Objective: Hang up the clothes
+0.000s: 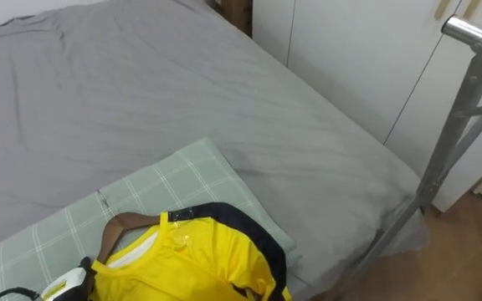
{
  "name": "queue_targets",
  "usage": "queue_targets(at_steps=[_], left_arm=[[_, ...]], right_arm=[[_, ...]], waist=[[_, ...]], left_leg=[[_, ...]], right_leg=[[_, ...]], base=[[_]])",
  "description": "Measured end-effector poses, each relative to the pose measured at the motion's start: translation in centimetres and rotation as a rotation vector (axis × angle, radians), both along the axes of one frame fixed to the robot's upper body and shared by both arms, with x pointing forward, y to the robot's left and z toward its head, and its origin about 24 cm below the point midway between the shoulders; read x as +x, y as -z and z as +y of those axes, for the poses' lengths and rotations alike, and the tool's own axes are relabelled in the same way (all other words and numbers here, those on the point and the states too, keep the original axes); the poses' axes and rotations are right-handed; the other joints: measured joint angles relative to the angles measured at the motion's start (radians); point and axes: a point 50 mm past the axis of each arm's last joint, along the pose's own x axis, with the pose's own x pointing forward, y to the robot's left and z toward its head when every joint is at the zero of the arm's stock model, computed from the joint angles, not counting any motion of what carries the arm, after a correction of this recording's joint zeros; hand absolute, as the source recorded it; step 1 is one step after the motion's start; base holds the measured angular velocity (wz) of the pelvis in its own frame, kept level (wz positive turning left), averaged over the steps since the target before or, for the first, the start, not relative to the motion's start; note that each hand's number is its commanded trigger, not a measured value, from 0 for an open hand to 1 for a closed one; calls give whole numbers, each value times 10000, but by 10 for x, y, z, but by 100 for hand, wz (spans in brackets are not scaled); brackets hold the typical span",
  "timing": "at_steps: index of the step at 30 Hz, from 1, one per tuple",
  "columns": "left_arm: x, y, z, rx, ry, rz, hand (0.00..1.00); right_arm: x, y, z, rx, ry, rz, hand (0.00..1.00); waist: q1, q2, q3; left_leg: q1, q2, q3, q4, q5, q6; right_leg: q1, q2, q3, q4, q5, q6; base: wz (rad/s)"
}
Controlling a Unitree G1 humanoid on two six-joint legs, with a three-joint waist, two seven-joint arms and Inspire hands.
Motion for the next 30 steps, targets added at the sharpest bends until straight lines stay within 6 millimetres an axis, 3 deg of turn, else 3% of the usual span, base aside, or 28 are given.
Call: queue_targets(at_steps=[8,9,10,11,12,17,30], left_arm=[[0,0,0,-80,-56,11,0],[0,0,0,-87,-55,9,7],[0,0,0,-88,-53,9,19],[0,0,0,-89,-54,14,80],[0,0,0,-86,-55,22,100],[-1,0,2,16,-95,-18,100],[9,-13,20,725,-299,-637,100]], right_arm=[[3,-1,-3,-80,275,-144,0],[3,-1,-3,-79,277,-162,0],[3,-1,-3,-78,276,-167,0],[4,-1,-3,-76,271,-182,0],[4,-1,-3,-77,269,-191,0],[4,-1,-3,-123,277,-179,0],[3,-1,-3,-240,286,-164,0]], waist=[[8,58,37],[9,50,33],[10,43,29],[19,29,22],[18,17,17],[20,-62,-29],[20,-87,-11]], left_leg=[[-23,-3,1,-3,5,-6],[-22,-4,1,-7,5,-6],[-22,-5,1,-8,5,-6],[-19,-5,1,-8,5,-6],[-16,-5,2,-8,5,-6],[-5,-4,3,-8,5,-5],[167,-23,202,-76,5,-5]], right_leg=[[-64,2,24,53,-2,2],[-63,0,23,53,-2,2],[-63,-1,23,52,-2,2],[-63,-2,26,53,-2,2],[-62,-2,27,52,-2,3],[-54,-1,31,52,-2,3],[-4,15,212,61,-3,5]], base=[[0],[0],[0],[0],[0],[0],[-4]])
